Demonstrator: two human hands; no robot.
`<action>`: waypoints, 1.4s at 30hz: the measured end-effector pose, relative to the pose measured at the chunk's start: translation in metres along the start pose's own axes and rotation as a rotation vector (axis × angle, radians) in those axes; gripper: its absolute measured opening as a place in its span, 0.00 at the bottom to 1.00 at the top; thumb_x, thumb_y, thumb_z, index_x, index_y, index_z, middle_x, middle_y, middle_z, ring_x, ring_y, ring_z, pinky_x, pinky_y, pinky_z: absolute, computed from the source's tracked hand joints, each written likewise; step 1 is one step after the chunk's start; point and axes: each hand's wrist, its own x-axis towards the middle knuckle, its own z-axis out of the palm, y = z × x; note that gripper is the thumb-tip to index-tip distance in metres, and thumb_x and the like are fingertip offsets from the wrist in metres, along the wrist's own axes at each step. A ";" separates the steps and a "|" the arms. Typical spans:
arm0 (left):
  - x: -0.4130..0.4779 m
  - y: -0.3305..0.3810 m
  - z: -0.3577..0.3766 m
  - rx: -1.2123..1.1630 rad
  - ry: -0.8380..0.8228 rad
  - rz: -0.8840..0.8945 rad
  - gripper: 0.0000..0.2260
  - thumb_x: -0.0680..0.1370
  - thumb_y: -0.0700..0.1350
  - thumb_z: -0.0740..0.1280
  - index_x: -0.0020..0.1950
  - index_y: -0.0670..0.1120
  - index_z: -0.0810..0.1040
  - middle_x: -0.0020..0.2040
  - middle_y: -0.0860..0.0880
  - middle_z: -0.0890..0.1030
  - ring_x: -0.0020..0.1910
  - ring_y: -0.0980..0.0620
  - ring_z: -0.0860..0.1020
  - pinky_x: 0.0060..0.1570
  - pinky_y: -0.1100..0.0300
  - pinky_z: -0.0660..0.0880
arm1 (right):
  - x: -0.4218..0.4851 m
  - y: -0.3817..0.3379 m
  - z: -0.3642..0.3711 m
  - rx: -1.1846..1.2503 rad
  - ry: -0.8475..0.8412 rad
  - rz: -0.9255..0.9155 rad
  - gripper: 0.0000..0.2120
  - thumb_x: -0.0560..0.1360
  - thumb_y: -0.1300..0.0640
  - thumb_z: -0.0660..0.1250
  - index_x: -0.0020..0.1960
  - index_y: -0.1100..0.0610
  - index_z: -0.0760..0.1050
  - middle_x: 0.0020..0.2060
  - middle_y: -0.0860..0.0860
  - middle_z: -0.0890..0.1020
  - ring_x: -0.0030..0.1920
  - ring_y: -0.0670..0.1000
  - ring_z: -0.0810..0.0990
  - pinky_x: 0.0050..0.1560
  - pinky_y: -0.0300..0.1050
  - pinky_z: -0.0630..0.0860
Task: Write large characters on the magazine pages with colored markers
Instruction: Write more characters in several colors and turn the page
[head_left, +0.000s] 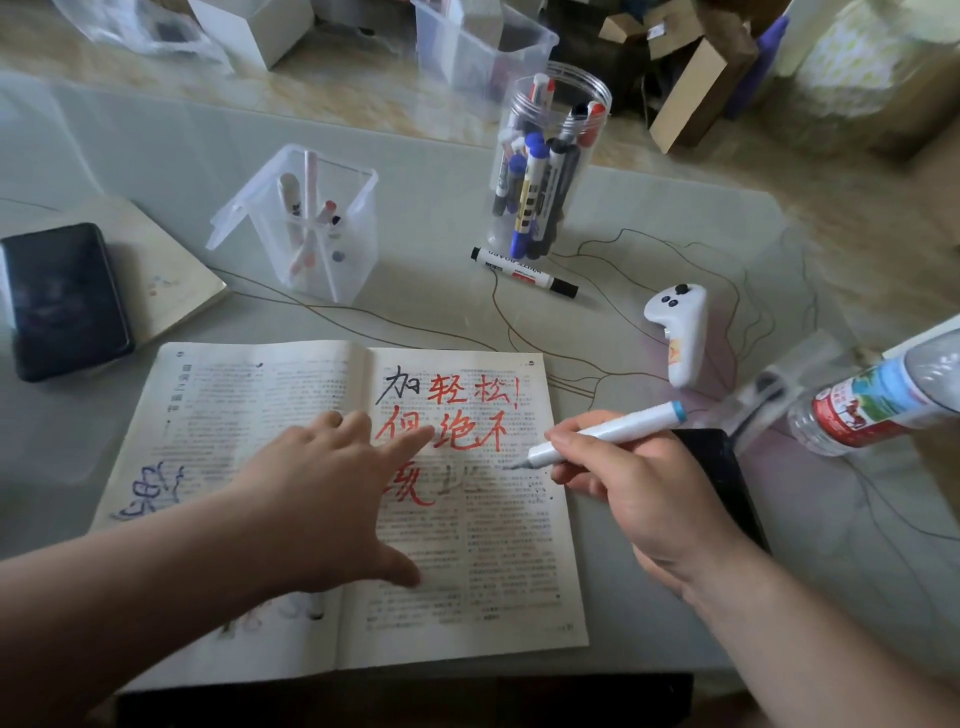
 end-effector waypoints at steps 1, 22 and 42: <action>0.001 -0.001 0.000 -0.004 -0.001 0.002 0.56 0.61 0.81 0.64 0.78 0.67 0.36 0.68 0.52 0.67 0.68 0.50 0.66 0.66 0.54 0.69 | 0.000 0.000 -0.001 -0.011 0.000 -0.030 0.06 0.77 0.63 0.71 0.41 0.58 0.84 0.39 0.55 0.86 0.40 0.49 0.84 0.48 0.43 0.78; 0.012 0.001 0.001 -0.031 -0.005 0.010 0.57 0.59 0.81 0.66 0.78 0.64 0.39 0.68 0.52 0.69 0.67 0.48 0.69 0.64 0.53 0.71 | 0.023 0.021 -0.002 -0.443 -0.049 -0.239 0.07 0.72 0.61 0.77 0.41 0.55 0.80 0.34 0.48 0.83 0.35 0.45 0.80 0.38 0.42 0.76; 0.011 0.002 0.001 -0.048 -0.019 0.004 0.56 0.59 0.80 0.66 0.78 0.65 0.40 0.67 0.53 0.69 0.66 0.49 0.69 0.62 0.54 0.72 | 0.021 0.025 0.000 -0.539 0.007 -0.243 0.08 0.72 0.58 0.76 0.38 0.54 0.78 0.30 0.42 0.81 0.31 0.42 0.78 0.34 0.34 0.71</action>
